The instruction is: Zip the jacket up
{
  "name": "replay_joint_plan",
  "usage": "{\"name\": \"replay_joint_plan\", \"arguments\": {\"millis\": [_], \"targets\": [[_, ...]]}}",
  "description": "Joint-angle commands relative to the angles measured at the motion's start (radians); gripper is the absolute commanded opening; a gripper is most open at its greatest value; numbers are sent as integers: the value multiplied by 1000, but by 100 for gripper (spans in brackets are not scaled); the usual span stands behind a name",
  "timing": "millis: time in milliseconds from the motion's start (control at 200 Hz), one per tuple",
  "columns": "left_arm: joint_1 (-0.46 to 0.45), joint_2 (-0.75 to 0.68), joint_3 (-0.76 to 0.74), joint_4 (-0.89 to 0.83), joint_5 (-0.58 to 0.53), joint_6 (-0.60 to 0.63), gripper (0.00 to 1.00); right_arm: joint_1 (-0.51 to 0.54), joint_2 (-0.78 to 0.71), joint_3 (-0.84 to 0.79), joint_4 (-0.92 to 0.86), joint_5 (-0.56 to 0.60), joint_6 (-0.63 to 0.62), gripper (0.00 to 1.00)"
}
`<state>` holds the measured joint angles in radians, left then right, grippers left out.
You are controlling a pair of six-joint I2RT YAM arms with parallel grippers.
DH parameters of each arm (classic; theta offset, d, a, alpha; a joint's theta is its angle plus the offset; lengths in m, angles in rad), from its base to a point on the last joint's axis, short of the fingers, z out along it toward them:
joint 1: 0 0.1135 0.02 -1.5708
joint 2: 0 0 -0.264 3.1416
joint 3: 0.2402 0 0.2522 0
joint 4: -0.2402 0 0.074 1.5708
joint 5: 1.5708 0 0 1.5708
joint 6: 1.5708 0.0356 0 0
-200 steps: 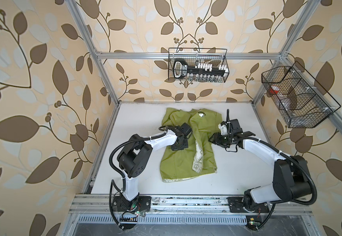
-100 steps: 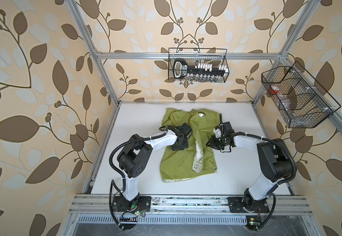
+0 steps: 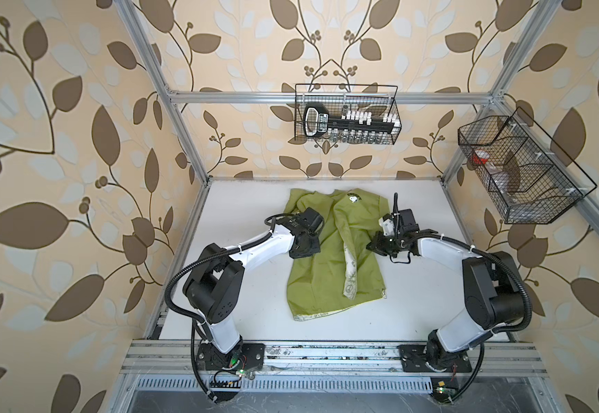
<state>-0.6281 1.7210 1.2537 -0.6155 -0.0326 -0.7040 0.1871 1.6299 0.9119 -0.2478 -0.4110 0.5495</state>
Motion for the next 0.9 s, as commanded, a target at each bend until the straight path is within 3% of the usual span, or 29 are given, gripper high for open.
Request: {"name": "replay_joint_plan", "arguments": {"millis": [0, 30, 95, 145, 195, 255, 330, 390, 680, 790, 845, 895], "targets": [[-2, -8, -17, -8, 25, 11, 0, 3, -10, -9, -14, -23, -6, 0], [-2, -6, -19, -2, 32, 9, 6, 3, -10, -9, -16, -23, -6, 0], [-2, -12, -33, 31, 59, 3, 35, 3, -9, -7, -19, -22, -11, 0], [-4, -24, -54, 69, 86, -3, 51, 2, -6, -4, -23, -20, -15, 0], [-3, -39, -77, 104, 109, -13, 61, 3, -1, -4, -25, -21, -18, 0], [-4, -59, -108, 146, 132, -20, 67, 1, 2, -1, -24, -24, -15, 0], [-6, -63, -135, 172, 148, -20, 68, 3, 4, -2, -23, -26, -15, 0], [-8, -43, -136, 168, 160, -14, 62, 3, 3, 0, -24, -25, -16, 0], [-22, -10, -130, 205, 176, -23, 12, 1, -1, 0, -32, -18, -20, 0], [-21, 4, -117, 200, 190, -20, 13, -1, -4, -1, -37, -15, -23, 0], [-22, 11, -117, 196, 189, -17, 26, -1, -6, -1, -39, -15, -22, 0], [-21, 14, -120, 189, 181, -18, 43, -2, -6, 0, -39, -15, -22, 0]]}}
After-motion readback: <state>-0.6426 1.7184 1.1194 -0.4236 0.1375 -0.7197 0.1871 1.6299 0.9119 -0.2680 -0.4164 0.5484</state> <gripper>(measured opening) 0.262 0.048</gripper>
